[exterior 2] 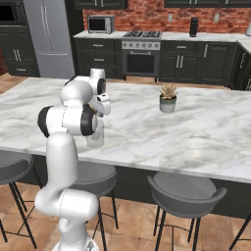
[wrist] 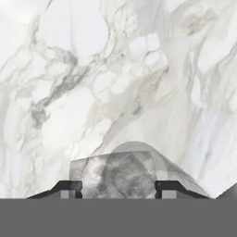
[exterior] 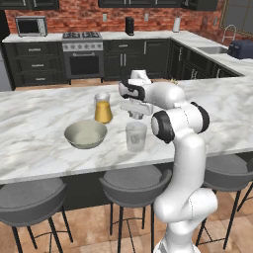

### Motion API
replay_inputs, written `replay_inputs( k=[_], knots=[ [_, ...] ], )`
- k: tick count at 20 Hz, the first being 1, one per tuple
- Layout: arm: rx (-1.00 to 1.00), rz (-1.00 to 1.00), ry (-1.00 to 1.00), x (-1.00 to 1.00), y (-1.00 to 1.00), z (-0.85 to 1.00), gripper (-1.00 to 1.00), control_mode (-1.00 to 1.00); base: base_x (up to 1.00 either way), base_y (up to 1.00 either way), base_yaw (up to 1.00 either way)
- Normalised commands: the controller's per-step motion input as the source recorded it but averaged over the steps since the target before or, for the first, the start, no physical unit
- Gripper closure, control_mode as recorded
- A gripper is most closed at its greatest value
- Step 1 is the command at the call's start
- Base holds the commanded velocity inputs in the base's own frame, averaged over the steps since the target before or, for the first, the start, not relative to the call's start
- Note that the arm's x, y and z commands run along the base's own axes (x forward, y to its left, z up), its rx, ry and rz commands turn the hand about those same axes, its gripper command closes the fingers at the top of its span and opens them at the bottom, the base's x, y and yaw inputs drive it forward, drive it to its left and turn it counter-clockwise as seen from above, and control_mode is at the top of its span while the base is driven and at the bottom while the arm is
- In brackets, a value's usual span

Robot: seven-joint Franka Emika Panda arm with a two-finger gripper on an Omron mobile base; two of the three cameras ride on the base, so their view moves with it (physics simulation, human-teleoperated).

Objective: There are two ice cubes in the ice bowl. Place both ice cubes in the glass cup.

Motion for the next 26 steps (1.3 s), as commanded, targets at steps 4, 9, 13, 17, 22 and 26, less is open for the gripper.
replay_inputs(
  k=[4, 9, 13, 17, 22, 26],
  knots=[
    [0.00, 0.00, 0.00, 0.09, 0.00, -0.34, 1.00, -1.00, 0.00, 0.00, 0.00],
    [0.00, 0.00, 0.00, 0.13, 0.02, -0.31, 1.00, -1.00, 0.00, 0.00, 0.00],
    [0.00, 0.00, 0.00, 0.19, 0.07, -0.20, 1.00, -1.00, 0.00, 0.00, 0.00],
    [0.00, 0.00, -0.01, -0.03, 0.02, 0.00, 1.00, -1.00, 0.00, 0.00, 0.00],
    [0.00, 0.00, -0.01, -0.03, 0.00, 0.10, 1.00, -1.00, 0.00, 0.00, 0.00],
    [0.00, 0.00, 0.00, -0.28, 0.00, 0.03, 1.00, -1.00, 0.00, 0.00, 0.00]
  ],
)
